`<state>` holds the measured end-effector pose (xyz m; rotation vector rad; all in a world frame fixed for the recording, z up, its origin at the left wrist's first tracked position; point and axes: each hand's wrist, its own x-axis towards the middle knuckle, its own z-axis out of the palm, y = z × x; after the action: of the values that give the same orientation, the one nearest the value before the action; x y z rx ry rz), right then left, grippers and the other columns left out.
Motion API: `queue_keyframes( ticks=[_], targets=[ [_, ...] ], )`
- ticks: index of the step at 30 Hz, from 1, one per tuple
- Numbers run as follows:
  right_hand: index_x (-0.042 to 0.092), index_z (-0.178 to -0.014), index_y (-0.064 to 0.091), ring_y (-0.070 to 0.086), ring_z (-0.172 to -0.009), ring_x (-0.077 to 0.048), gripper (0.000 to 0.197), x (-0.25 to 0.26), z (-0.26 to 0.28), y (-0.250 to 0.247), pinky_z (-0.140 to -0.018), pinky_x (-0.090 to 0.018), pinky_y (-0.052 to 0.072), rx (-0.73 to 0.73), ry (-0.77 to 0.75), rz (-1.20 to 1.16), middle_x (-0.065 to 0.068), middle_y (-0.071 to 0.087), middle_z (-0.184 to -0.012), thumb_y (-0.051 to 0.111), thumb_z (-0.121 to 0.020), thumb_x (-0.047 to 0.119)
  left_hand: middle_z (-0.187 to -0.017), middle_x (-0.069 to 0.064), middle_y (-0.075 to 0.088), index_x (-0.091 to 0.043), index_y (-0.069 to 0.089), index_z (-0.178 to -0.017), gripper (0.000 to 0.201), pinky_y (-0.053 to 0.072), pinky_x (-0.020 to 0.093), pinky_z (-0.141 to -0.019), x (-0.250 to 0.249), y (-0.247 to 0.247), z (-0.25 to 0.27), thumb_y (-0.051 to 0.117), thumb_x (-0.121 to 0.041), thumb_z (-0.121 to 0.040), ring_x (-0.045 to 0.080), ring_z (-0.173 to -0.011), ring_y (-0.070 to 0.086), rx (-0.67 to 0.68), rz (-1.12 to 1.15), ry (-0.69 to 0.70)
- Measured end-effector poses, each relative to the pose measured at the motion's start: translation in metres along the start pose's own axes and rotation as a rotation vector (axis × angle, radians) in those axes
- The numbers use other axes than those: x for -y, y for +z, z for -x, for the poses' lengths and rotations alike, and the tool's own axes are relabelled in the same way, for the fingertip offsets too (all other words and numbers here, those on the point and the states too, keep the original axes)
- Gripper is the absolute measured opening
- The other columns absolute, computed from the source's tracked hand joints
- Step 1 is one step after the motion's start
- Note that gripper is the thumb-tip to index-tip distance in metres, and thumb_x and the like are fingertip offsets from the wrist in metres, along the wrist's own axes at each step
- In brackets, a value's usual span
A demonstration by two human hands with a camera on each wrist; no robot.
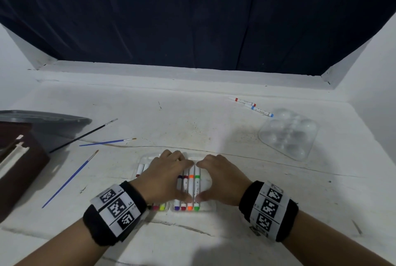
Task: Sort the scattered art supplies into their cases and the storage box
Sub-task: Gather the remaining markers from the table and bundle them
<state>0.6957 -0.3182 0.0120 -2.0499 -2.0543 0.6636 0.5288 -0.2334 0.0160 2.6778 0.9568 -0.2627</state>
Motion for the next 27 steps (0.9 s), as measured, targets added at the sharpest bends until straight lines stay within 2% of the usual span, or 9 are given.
queue_keyframes(
  ticks=[3,7,12,18,23,27],
  targets=[
    [0.02,-0.119,0.059,0.049,-0.104,-0.018,0.067,-0.0004,-0.0023,0.0023,-0.084,-0.03,0.042,-0.009,0.002,0.03,0.001,0.057,-0.116,0.084,-0.066,0.05,-0.128,-0.013,0.047,-0.035,0.042,-0.141,0.087,0.035,0.034,-0.096,-0.0012,0.0,-0.0014,0.079,-0.063,-0.068,0.011,-0.115,0.036,-0.023,-0.038,-0.012],
    [0.019,-0.126,0.054,0.046,-0.109,-0.019,0.073,0.0013,-0.0015,0.0006,-0.089,-0.034,0.044,-0.013,0.005,0.09,0.002,0.056,-0.121,0.083,-0.067,0.052,-0.13,-0.014,0.049,-0.034,0.043,-0.137,0.087,0.033,0.036,-0.096,-0.0029,0.0008,-0.0031,0.081,-0.062,-0.065,0.013,-0.117,0.039,-0.03,-0.051,-0.038],
    [0.019,-0.13,0.053,0.046,-0.113,-0.019,0.074,-0.0005,-0.0025,0.0012,-0.09,-0.036,0.04,-0.019,0.009,0.107,0.003,0.057,-0.124,0.081,-0.07,0.054,-0.123,-0.015,0.052,-0.035,0.048,-0.132,0.086,0.031,0.03,-0.083,-0.0007,0.0026,-0.0065,0.084,-0.063,-0.059,0.006,-0.099,0.032,-0.045,-0.032,-0.039],
    [0.021,-0.13,0.051,0.046,-0.115,-0.019,0.077,-0.0021,-0.007,-0.0013,-0.095,-0.039,0.041,0.006,-0.003,0.149,0.003,0.057,-0.127,0.08,-0.068,0.056,-0.125,-0.015,0.052,-0.035,0.049,-0.133,0.089,0.032,0.037,-0.091,-0.0009,0.0026,-0.0084,0.084,-0.064,-0.057,0.012,-0.114,0.043,-0.033,-0.04,-0.062],
    [0.021,-0.126,0.054,0.049,-0.113,-0.019,0.073,-0.0011,-0.0092,-0.0022,-0.095,-0.04,0.042,0.013,-0.019,0.172,0.003,0.059,-0.122,0.081,-0.067,0.056,-0.126,-0.014,0.051,-0.036,0.051,-0.136,0.089,0.034,0.037,-0.094,-0.0001,0.0012,-0.0087,0.082,-0.066,-0.058,0.012,-0.115,0.042,-0.013,-0.032,-0.061],
    [0.023,-0.117,0.059,0.052,-0.106,-0.016,0.061,-0.0052,-0.0068,0.0026,-0.093,-0.039,0.046,-0.015,-0.059,0.154,0.005,0.062,-0.116,0.077,-0.07,0.059,-0.126,-0.014,0.051,-0.038,0.05,-0.136,0.089,0.035,0.038,-0.095,-0.0011,-0.001,-0.0084,0.081,-0.067,-0.058,0.012,-0.115,0.042,0.012,-0.051,-0.056]
  ],
)
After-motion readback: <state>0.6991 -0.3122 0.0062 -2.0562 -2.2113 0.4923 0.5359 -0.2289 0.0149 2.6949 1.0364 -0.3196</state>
